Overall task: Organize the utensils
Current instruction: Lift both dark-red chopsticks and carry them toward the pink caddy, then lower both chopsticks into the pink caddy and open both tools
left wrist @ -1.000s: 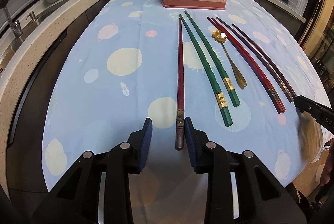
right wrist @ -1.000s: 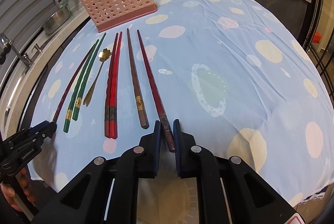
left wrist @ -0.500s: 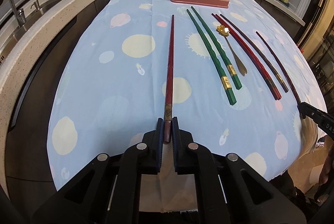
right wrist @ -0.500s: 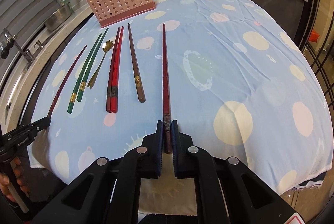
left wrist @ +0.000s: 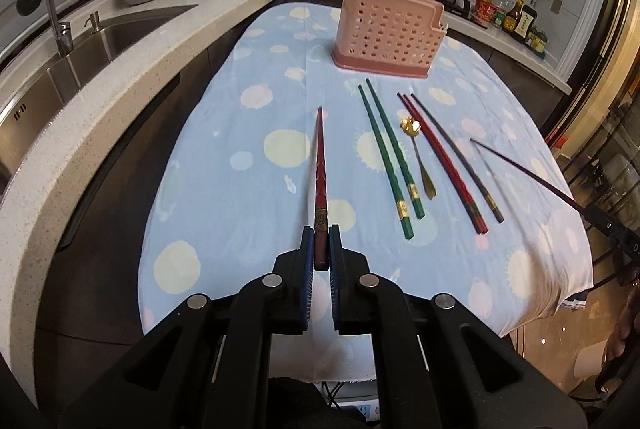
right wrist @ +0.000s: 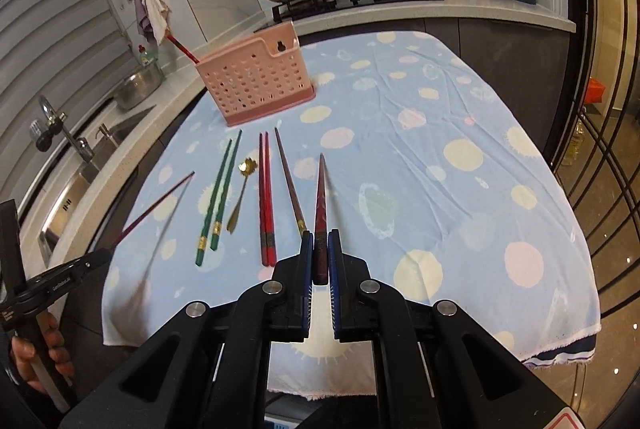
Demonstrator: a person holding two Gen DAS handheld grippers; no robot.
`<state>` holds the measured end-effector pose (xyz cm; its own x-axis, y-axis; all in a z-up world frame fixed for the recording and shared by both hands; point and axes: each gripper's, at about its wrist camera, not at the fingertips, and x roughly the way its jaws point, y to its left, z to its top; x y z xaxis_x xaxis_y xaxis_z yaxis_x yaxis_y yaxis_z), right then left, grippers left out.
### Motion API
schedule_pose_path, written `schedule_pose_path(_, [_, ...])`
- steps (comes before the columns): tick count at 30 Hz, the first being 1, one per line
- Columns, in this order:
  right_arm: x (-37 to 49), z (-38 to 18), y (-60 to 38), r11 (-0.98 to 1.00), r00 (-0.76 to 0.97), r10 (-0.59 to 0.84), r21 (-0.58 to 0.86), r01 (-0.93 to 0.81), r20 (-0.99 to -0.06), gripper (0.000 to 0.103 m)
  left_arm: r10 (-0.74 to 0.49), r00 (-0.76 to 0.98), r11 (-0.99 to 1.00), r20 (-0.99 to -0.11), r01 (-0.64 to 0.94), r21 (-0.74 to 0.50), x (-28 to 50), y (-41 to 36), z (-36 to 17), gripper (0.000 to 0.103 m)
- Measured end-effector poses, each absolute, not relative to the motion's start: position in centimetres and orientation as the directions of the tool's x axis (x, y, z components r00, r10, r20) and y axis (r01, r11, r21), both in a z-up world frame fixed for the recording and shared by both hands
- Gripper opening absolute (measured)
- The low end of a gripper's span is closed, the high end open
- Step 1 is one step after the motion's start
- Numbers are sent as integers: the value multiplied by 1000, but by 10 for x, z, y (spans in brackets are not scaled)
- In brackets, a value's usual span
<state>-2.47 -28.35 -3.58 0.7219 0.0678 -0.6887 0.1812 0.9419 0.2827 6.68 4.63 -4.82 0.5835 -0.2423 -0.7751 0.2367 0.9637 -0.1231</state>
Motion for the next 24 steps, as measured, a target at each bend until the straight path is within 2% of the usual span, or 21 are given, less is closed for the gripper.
schedule_pose_path(10, [-6,33,-294,940,831,59,312,141,-553,7,-298,707,952,-641,268,-146,78,43,28,7])
schedule_pose_path(24, [42,93,-299,948,908,69,310,69,-413,7,-357,791,931,-496,342,-125,130,7,104,7])
